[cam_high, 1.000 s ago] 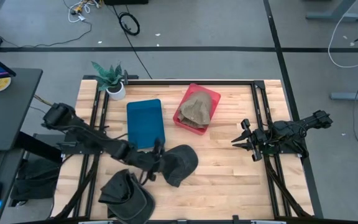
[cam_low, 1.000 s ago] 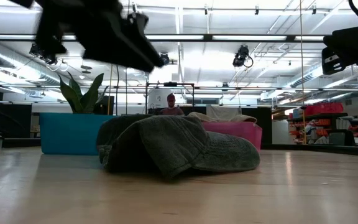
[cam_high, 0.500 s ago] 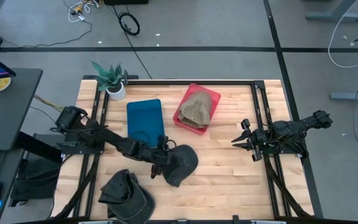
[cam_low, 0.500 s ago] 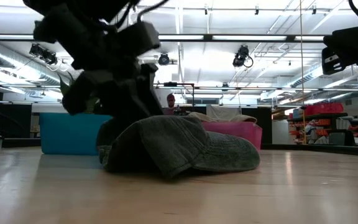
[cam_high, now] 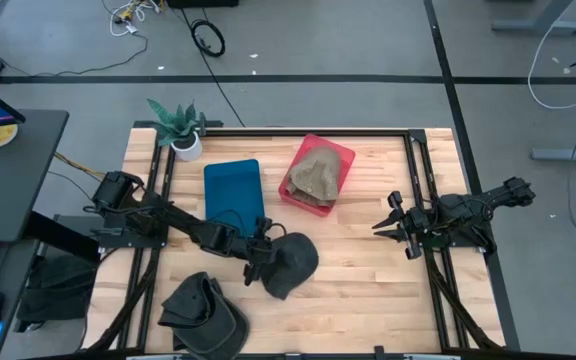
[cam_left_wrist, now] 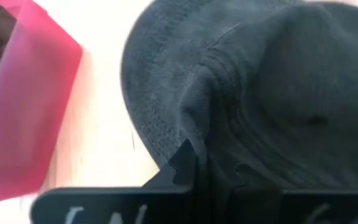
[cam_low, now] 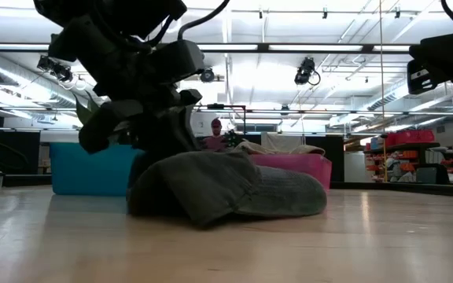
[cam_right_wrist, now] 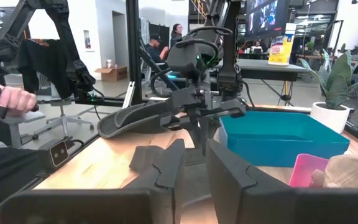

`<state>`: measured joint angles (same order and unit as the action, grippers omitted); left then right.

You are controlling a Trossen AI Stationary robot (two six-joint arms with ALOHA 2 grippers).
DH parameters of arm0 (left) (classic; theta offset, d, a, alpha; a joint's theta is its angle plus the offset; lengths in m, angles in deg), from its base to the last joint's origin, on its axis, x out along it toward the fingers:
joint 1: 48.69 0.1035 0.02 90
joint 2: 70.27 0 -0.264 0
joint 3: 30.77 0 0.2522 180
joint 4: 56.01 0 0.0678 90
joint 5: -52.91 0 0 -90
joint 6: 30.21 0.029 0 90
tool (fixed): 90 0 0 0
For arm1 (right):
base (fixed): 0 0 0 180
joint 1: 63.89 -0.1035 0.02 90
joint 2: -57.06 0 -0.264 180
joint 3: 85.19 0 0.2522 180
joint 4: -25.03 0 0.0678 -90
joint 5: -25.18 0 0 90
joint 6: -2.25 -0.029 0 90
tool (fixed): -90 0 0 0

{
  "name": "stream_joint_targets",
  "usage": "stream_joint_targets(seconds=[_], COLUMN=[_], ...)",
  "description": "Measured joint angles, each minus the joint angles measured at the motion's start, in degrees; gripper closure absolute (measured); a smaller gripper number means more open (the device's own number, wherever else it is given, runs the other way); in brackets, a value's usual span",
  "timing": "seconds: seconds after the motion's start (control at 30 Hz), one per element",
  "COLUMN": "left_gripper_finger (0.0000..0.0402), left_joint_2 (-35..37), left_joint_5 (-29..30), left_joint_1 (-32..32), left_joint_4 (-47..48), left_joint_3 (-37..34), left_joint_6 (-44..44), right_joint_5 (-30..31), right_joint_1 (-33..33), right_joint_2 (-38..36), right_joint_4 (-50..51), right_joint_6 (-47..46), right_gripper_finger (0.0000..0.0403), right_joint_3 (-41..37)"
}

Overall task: Pick & Place hat
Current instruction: Put the top right black cap into the blue bin

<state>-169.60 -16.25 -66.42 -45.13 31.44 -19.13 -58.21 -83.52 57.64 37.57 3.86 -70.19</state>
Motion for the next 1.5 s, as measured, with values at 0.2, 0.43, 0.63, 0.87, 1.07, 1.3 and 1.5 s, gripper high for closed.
stream_joint_targets(seconds=[0.2, 0.43, 0.63, 0.87, 1.07, 1.3, 1.5], left_gripper_finger=[0.0394, 0.0396, 0.0397, 0.0397, 0.0397, 0.0397, 0.0395], left_joint_2=[0.0, 0.0, 0.0, 0.9, 4.4, 10.2, 15.0], left_joint_5=[-1.5, 3.0, 16.5, 28.7, 33.5, 39.8, 46.7], left_joint_1=[-1.2, -6.2, -10.4, -12.9, -13.6, -15.8, -18.7], left_joint_4=[0.2, 7.2, 15.4, 19.5, 26.7, 37.9, 48.0], left_joint_3=[5.0, 13.1, 19.1, 21.1, 21.1, 21.1, 19.9], left_joint_6=[-0.4, -0.4, -4.2, -7.2, -12.1, -22.2, -32.1], right_joint_5=[0.0, 0.0, 0.0, 0.0, 0.0, 0.0, 0.0], right_joint_1=[0.0, 0.0, 0.0, 0.0, 0.0, 0.0, 0.0], right_joint_2=[0.0, 0.0, 0.0, 0.0, 0.0, 0.0, 0.0], right_joint_4=[0.0, 0.0, 0.0, 0.0, -0.1, -0.1, -0.1], right_joint_6=[0.0, 0.0, 0.0, 0.0, 0.0, 0.0, 0.0], right_gripper_finger=[0.0332, 0.0332, 0.0332, 0.0332, 0.0332, 0.0332, 0.0332], right_joint_3=[0.0, 0.0, 0.0, 0.0, 0.0, 0.0, 0.0])
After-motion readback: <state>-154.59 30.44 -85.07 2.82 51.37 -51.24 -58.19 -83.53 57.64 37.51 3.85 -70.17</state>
